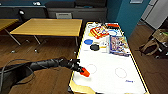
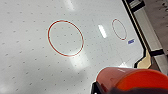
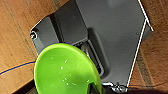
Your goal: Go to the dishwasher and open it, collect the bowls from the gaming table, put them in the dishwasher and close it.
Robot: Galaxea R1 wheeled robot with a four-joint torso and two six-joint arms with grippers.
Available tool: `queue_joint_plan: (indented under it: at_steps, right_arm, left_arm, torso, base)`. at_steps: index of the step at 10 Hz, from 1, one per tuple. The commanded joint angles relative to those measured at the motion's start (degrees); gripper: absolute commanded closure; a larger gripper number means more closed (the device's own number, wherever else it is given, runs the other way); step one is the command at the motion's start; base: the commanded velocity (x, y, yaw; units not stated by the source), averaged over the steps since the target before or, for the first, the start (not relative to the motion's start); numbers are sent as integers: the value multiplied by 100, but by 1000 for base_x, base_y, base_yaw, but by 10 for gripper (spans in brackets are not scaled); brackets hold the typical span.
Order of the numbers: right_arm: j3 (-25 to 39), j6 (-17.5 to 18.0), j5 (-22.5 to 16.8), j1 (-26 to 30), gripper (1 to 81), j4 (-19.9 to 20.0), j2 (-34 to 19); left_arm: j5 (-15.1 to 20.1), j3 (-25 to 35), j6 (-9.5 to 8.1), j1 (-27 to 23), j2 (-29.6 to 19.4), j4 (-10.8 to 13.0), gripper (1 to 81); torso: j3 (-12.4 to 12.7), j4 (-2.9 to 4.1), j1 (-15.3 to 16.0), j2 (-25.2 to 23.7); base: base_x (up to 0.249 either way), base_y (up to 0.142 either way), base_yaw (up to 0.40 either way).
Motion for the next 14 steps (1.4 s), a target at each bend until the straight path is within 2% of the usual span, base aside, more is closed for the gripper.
queue_joint_plan:
  at_steps: [1, 3, 5, 8, 9, 11, 13, 14]
  right_arm:
    - [127, -24, -357, -9, 811, -78, -80]
    - [136, -24, -357, -9, 811, -78, -63]
    - [119, -24, -357, -26, 811, -87, -36]
    - [84, -24, -357, -26, 811, -96, 34]
    - [75, -24, -357, -27, 811, -96, 52]
    - [48, -24, -349, -53, 811, -96, 69]
    - [5, -24, -340, -79, 811, -96, 86]
    - [-39, -24, -340, -97, 811, -96, 113]
  left_arm:
    - [-28, 1601, 62, 437, -1570, 118, 811]
    - [-407, 1761, 62, 1237, -2045, 638, 811]
    - [-635, 1848, 62, 1933, -2327, 1129, 811]
    - [-1064, 1630, 62, 2978, -2512, 1753, 811]
    - [-1384, 1541, 62, 3356, -2566, 1966, 811]
    - [-1831, 1305, 62, 3979, -2592, 2282, 811]
    - [-2200, 954, 62, 4464, -2470, 2484, 811]
    - [-2342, 820, 62, 4675, -2416, 2573, 811]
  torso:
    - [301, 0, 0, 0]
    - [542, 0, 0, 0]
    - [783, 0, -2, 0]
    - [1153, 0, -7, -2]
    - [1262, 0, -9, -2]
    - [1517, 0, -15, -6]
    - [1423, 0, -20, -11]
    - [1460, 0, -26, -15]
  base:
    - [0, 0, 0]
    - [0, 0, 0]
    - [0, 0, 0]
    - [0, 0, 0]
    - [0, 0, 0]
    - [0, 0, 0]
    - [0, 0, 0]
    - [0, 0, 0]
